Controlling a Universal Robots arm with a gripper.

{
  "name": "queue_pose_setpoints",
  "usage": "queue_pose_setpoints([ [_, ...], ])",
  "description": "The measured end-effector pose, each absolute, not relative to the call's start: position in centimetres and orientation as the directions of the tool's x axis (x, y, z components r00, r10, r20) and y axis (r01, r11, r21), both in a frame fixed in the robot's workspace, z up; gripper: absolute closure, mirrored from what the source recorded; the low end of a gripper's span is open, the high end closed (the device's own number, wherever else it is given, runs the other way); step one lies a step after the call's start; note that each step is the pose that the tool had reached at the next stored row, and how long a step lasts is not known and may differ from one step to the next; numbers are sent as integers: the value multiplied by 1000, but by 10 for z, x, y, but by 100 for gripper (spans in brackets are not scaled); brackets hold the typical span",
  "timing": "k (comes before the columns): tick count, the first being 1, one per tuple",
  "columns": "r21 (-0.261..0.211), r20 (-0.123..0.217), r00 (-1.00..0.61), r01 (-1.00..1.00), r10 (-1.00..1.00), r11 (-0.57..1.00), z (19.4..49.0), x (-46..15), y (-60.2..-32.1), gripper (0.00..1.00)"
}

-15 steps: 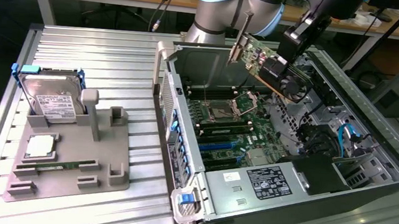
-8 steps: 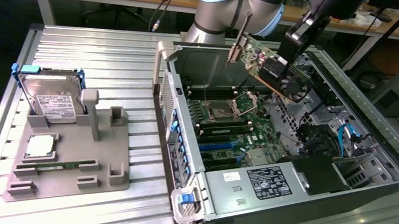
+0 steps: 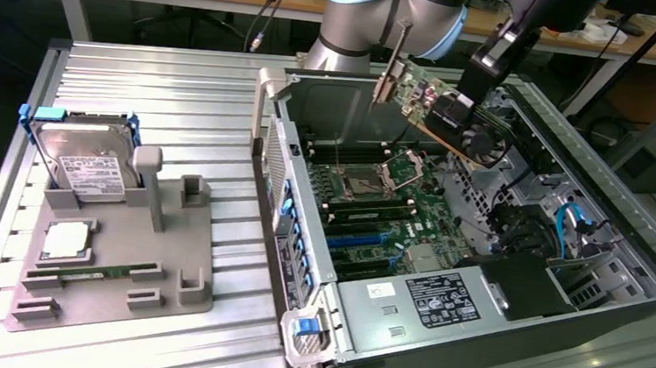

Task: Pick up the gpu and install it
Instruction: 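Insert the gpu into the slot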

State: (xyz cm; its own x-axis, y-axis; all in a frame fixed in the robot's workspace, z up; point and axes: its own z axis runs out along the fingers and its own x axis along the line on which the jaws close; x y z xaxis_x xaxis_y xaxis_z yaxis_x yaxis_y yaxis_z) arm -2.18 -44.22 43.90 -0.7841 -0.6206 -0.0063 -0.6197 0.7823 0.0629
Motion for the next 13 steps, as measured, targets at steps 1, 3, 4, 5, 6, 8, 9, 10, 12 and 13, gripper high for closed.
queue_pose_setpoints([
  [1, 63, -6, -781, -623, -624, 780, 439, -22, -442, 73],
  [3, 63, -6, -775, -630, -631, 774, 439, -22, -442, 73],
  [4, 63, -6, -773, -634, -635, 771, 439, -22, -442, 73],
  [5, 63, -6, -769, -638, -639, 768, 439, -22, -442, 73],
  [6, 63, -6, -766, -642, -642, 765, 439, -22, -442, 73],
  [8, 63, -6, -761, -648, -649, 759, 439, -22, -442, 73],
  [9, 63, -6, -757, -652, -653, 755, 439, -22, -442, 73],
  [10, 63, -6, -754, -656, -657, 752, 439, -22, -442, 73],
  [12, 63, -6, -748, -663, -664, 746, 439, -22, -442, 73],
  [13, 63, -6, -745, -666, -667, 743, 439, -22, -442, 73],
])
